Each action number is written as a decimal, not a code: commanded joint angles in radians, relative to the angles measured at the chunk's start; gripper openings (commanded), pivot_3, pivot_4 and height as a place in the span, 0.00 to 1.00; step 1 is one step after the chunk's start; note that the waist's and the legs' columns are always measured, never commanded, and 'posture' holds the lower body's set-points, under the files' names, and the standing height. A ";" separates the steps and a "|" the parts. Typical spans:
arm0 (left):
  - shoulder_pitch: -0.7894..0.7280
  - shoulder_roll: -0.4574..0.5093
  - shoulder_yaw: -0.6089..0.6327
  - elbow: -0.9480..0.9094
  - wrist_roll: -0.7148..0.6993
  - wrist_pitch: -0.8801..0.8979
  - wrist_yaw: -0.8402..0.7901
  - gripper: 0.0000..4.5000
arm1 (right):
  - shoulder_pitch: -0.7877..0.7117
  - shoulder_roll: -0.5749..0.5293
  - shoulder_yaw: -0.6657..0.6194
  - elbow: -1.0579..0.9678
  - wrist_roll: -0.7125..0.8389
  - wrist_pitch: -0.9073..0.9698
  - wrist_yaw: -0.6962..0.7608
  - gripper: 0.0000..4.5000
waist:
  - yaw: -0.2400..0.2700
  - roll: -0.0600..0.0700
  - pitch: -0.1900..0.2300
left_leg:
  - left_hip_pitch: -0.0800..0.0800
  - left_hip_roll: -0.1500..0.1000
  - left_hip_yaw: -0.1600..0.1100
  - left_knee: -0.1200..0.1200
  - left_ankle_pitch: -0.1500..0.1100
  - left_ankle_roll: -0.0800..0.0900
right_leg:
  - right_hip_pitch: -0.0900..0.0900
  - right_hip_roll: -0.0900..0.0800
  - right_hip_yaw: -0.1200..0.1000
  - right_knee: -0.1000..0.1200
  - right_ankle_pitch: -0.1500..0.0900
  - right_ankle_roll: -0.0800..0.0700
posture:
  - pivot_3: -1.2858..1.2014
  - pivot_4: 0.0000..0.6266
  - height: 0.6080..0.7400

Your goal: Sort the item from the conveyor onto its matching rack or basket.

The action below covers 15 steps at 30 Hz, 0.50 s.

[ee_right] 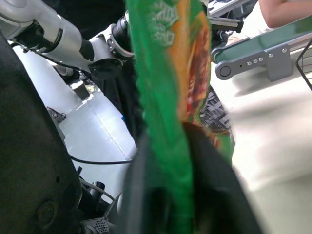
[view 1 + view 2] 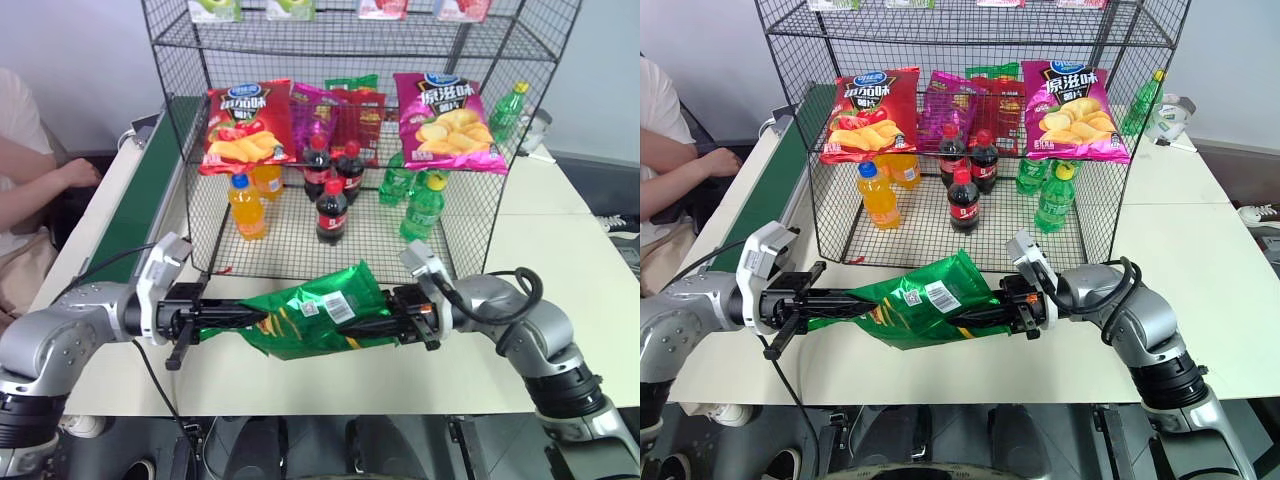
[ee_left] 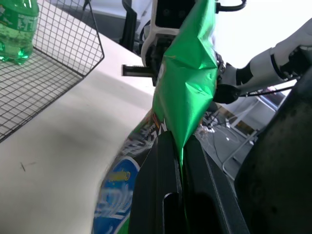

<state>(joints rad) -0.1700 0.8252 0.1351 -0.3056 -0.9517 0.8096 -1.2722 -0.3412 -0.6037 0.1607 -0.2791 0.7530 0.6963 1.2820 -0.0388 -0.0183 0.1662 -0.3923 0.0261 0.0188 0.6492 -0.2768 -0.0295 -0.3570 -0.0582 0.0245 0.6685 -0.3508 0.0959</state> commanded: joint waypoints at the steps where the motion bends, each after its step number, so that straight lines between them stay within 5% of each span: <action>1: -0.020 -0.008 0.023 -0.024 -0.036 0.012 0.021 0.00 | -0.010 0.003 0.007 -0.026 -0.007 -0.024 0.009 0.02 | 0.000 0.000 0.000 | 0.000 0.000 0.000 0.000 0.000 0.000 | 0.000 0.000 0.000 0.000 0.000 0.000 | 0.52 0.24 0.99; 3: -0.021 -0.007 0.031 -0.018 -0.048 0.034 0.042 0.00 | -0.016 0.005 0.003 -0.021 -0.005 -0.024 0.006 0.02 | 0.000 0.000 0.000 | 0.000 0.000 0.000 0.000 0.000 0.000 | 0.000 0.000 0.000 0.000 0.000 0.000 | 0.52 0.24 0.99; 6: -0.016 -0.010 0.056 -0.006 -0.049 0.013 0.037 0.20 | -0.021 0.004 -0.004 -0.014 -0.005 -0.026 0.004 0.00 | -0.001 0.000 0.000 | 0.000 0.000 0.000 0.000 0.000 0.000 | 0.000 0.000 0.000 0.000 0.000 0.000 | 0.52 0.24 0.99; 13: 0.025 -0.013 0.111 0.032 -0.011 -0.036 0.037 0.93 | -0.012 -0.006 -0.048 -0.003 -0.008 -0.044 -0.017 0.00 | 0.000 0.000 0.000 | 0.000 0.000 0.000 0.000 0.000 0.000 | 0.000 0.000 0.000 0.000 0.000 0.000 | 0.52 0.24 0.99; 15: 0.049 -0.013 0.138 0.055 0.017 -0.073 0.051 0.97 | -0.006 -0.015 -0.074 -0.025 -0.005 -0.052 -0.032 0.00 | -0.001 0.000 0.000 | 0.000 0.000 0.000 0.000 0.000 0.000 | 0.000 0.000 0.000 0.000 0.000 0.000 | 0.52 0.24 0.99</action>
<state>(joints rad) -0.1341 0.8118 0.2258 -0.2630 -0.9598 0.7779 -1.2318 -0.3439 -0.6101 0.1322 -0.2658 0.7334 0.6688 1.2593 -0.0399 -0.0182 0.1663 -0.3923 0.0262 0.0188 0.6489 -0.2768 -0.0295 -0.3572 -0.0584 0.0245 0.6683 -0.3508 0.0959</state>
